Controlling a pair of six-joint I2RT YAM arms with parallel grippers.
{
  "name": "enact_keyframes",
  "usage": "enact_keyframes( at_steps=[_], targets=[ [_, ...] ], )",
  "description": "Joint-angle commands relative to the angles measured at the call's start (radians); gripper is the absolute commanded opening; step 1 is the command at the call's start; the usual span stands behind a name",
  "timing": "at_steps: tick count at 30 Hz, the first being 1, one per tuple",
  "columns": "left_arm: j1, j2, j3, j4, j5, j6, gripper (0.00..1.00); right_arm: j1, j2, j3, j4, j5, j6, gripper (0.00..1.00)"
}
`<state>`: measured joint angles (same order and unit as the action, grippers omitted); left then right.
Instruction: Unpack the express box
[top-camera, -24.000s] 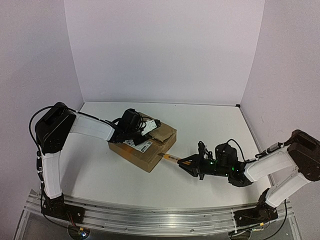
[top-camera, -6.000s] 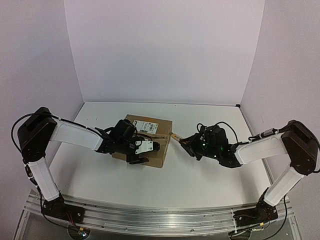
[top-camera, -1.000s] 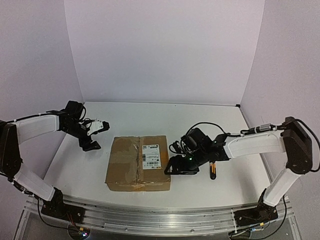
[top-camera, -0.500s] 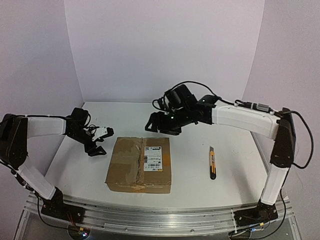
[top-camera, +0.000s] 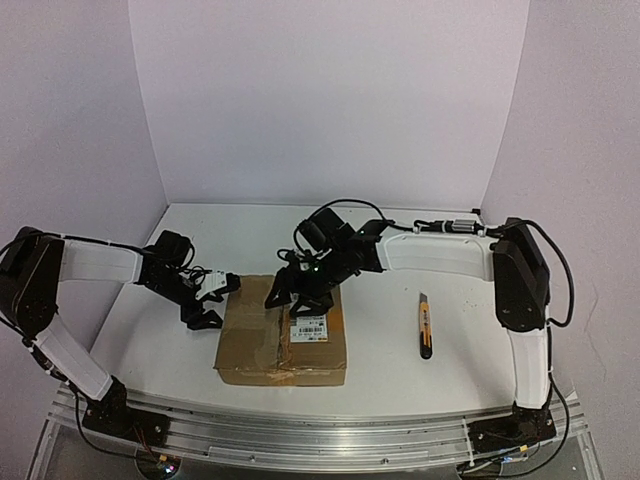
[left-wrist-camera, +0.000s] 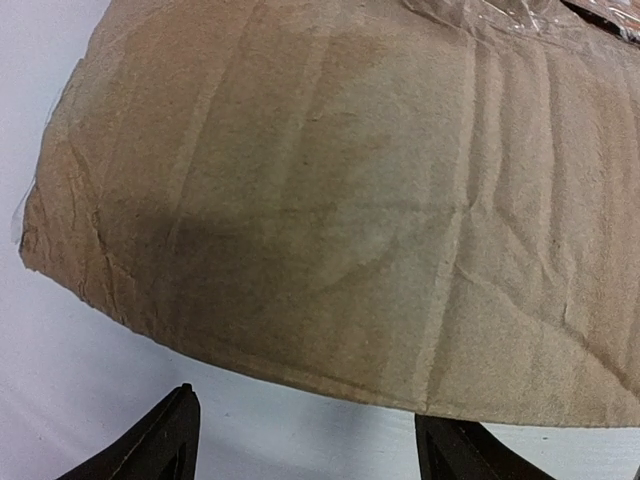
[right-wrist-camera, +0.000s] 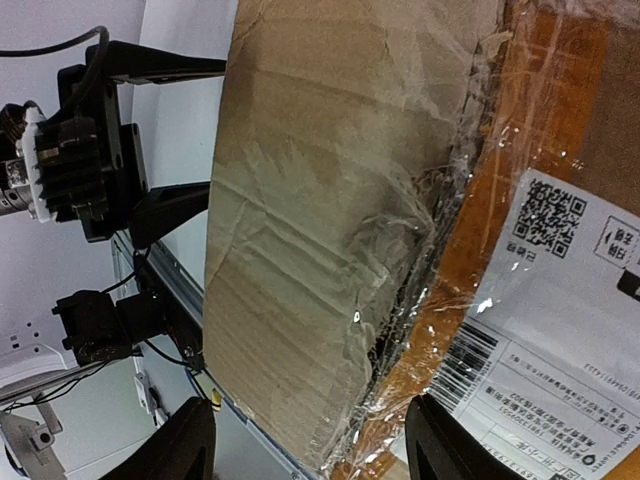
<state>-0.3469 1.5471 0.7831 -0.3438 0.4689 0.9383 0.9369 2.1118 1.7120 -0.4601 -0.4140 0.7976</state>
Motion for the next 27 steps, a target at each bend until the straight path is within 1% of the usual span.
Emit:
enact_keyframes(
  at_steps=[1, 6, 9, 11, 14, 16, 19, 20, 21, 27],
  targets=[
    [-0.02, -0.005, -0.014, 0.049, 0.044, -0.032, 0.75, 0.004, 0.053, 0.0, 0.018, -0.036, 0.055, 0.65],
    [-0.027, -0.002, -0.015, 0.066, 0.051, -0.039, 0.75, 0.004, 0.112, 0.033, 0.02, -0.016, 0.044, 0.65],
    [-0.029, 0.002, -0.017, 0.076, 0.057, -0.044, 0.75, 0.001, 0.116, 0.014, 0.02, 0.018, 0.045, 0.67],
    [-0.032, 0.005, -0.023, 0.086, 0.069, -0.046, 0.75, -0.003, 0.126, 0.011, 0.023, 0.012, 0.039, 0.68],
    [-0.046, 0.017, -0.031, 0.117, 0.079, -0.052, 0.75, -0.008, 0.177, 0.037, 0.064, -0.081, 0.028, 0.7],
    [-0.055, 0.027, -0.03, 0.142, 0.083, -0.065, 0.75, -0.011, 0.212, 0.039, 0.127, -0.15, 0.045, 0.7],
    [-0.059, 0.035, -0.028, 0.166, 0.084, -0.076, 0.75, -0.015, 0.216, 0.014, 0.231, -0.195, 0.07, 0.7],
    [-0.06, 0.037, -0.029, 0.17, 0.085, -0.077, 0.75, -0.018, 0.204, -0.005, 0.269, -0.208, 0.08, 0.68],
    [-0.06, 0.038, -0.029, 0.175, 0.084, -0.078, 0.75, -0.023, 0.194, -0.018, 0.303, -0.223, 0.098, 0.63],
    [-0.06, 0.044, -0.002, 0.172, 0.057, -0.118, 0.75, -0.035, 0.113, -0.058, 0.491, -0.273, 0.2, 0.33]
  ],
)
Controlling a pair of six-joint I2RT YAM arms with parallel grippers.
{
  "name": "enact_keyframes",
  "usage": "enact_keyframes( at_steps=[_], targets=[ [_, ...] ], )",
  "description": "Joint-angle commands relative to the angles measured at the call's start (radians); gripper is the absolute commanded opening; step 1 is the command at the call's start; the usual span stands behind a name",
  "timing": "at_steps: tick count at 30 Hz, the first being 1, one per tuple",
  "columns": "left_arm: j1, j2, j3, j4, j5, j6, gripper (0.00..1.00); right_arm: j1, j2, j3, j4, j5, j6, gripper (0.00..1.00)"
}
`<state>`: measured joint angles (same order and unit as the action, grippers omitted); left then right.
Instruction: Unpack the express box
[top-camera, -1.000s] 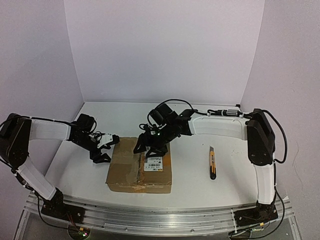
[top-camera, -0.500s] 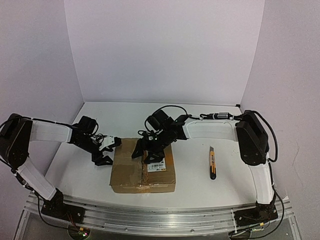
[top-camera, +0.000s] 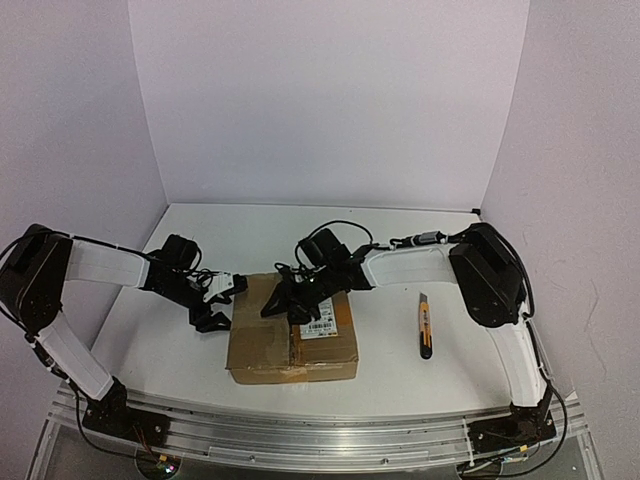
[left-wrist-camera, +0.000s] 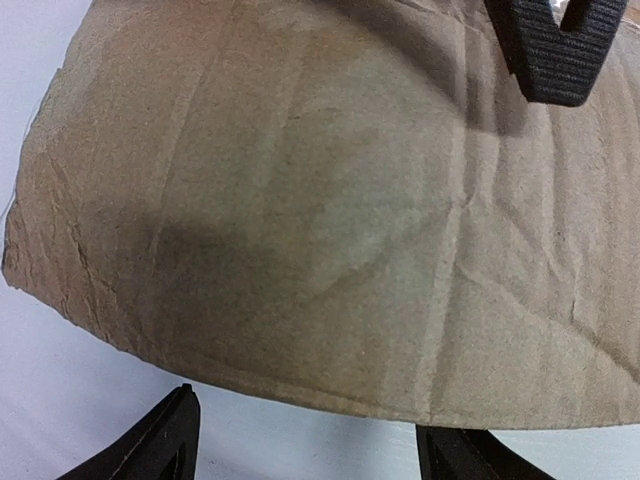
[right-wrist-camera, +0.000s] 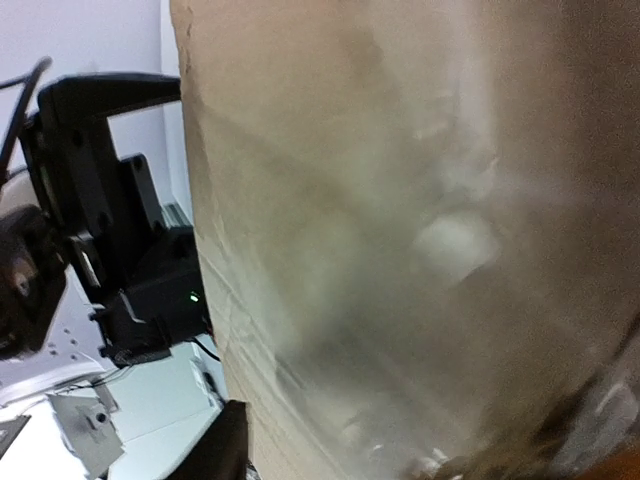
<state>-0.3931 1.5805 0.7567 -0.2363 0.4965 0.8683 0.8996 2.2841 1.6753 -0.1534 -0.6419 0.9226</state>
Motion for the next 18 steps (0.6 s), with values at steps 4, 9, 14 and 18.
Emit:
enact_keyframes(
  at_steps=[4, 9, 14, 18],
  targets=[
    [-0.014, 0.014, 0.064, 0.043, 0.004, -0.055, 0.77, 0.0, -0.108, -0.011, 0.198, -0.021, 0.128, 0.13],
    [0.011, 0.002, 0.201, -0.053, -0.032, -0.081, 0.85, -0.026, -0.166, -0.065, 0.196, 0.057, 0.268, 0.0],
    [0.066, -0.077, 0.284, -0.134, 0.013, -0.072, 0.9, -0.036, -0.177, -0.049, 0.192, 0.109, 0.347, 0.0],
    [0.042, -0.199, 0.283, -0.152, 0.092, -0.066, 0.93, -0.038, -0.161, -0.038, 0.192, 0.142, 0.378, 0.0]
  ],
)
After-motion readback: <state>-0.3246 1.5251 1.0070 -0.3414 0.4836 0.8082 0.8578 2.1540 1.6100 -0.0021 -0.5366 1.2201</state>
